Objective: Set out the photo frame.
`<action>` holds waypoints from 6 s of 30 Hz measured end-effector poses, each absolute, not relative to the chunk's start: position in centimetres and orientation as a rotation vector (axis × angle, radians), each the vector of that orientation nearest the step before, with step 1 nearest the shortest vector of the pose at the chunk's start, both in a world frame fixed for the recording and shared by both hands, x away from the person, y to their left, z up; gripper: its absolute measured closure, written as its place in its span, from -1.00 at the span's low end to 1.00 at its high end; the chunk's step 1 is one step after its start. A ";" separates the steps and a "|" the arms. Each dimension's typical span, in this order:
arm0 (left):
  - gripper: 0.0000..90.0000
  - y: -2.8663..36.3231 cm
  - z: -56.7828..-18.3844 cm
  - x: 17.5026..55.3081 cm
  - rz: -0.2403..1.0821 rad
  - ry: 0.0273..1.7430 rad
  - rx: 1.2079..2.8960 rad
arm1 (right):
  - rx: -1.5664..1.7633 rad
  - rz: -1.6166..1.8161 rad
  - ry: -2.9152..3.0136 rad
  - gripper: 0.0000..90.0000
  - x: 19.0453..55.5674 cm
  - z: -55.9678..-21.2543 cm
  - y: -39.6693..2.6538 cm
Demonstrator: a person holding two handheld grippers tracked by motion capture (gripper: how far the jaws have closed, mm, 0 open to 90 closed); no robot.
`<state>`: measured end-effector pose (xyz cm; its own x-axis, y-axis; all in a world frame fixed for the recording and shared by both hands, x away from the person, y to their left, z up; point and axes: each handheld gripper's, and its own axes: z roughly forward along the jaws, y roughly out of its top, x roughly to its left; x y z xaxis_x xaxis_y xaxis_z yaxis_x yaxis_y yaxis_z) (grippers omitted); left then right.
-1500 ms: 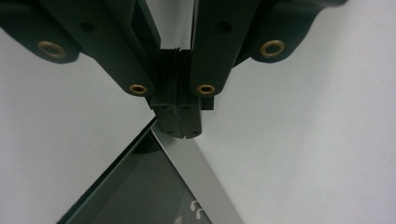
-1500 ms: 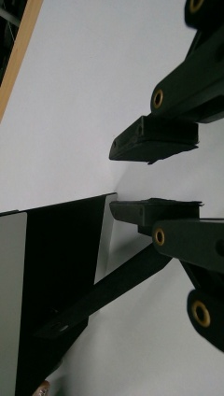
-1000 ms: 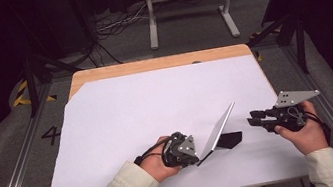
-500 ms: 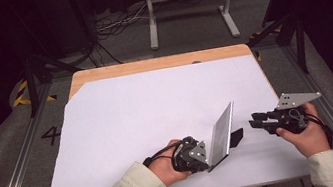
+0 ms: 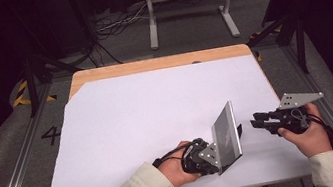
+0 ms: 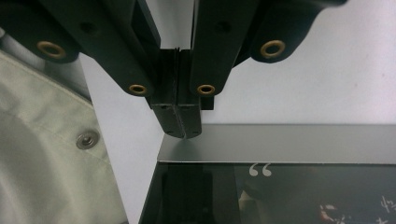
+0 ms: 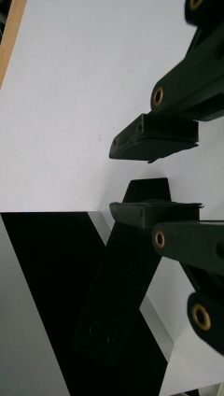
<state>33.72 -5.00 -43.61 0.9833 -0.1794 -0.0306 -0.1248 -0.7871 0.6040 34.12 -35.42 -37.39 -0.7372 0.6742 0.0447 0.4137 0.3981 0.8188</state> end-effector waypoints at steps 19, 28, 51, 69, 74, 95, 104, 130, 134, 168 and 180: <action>1.00 -7.8 -43.6 33.3 -0.125 -0.267 2.477 | 0.968 1.255 2.345 0.51 33.8 -37.2 -36.0; 1.00 -9.1 -43.6 33.2 -0.112 -0.271 2.460 | 1.033 1.257 2.345 0.60 33.6 -37.1 -36.7; 1.00 -9.1 -43.1 33.7 -0.075 -0.250 2.421 | 1.132 1.275 2.349 0.72 33.4 -36.6 -37.2; 0.89 -5.2 -42.3 34.7 -0.080 -0.149 2.417 | 1.187 1.284 2.343 0.73 32.7 -34.4 -36.9; 0.89 -4.1 -42.3 35.1 -0.078 -0.109 2.414 | 1.228 1.271 2.351 0.72 32.5 -33.6 -36.5; 0.87 -1.0 -41.8 36.0 -0.061 -0.033 2.398 | 1.285 1.239 2.288 0.58 30.7 -30.7 -34.7; 0.83 -0.9 -41.8 36.0 -0.059 -0.024 2.392 | 1.320 1.273 2.267 0.47 30.3 -30.2 -34.4; 0.81 -0.3 -41.6 36.8 -0.046 0.008 2.400 | 1.410 1.222 2.331 0.27 30.0 -30.0 -31.5; 0.81 -0.2 -41.6 36.8 -0.046 0.010 2.398 | 1.404 1.221 2.339 0.26 30.0 -30.1 -31.1; 0.79 -0.3 -42.0 36.9 -0.054 0.018 2.412 | 1.392 0.988 2.453 0.47 31.2 -32.7 -27.8; 0.79 -0.2 -42.0 37.0 -0.049 0.020 2.410 | 1.425 0.945 2.395 0.85 30.7 -32.1 -27.6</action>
<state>37.00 -0.21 -42.01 0.9991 0.0008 -0.0412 0.0281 -0.7446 0.6669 30.74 -27.58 -32.13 -0.5162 0.8437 0.1471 0.7169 0.3317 0.6132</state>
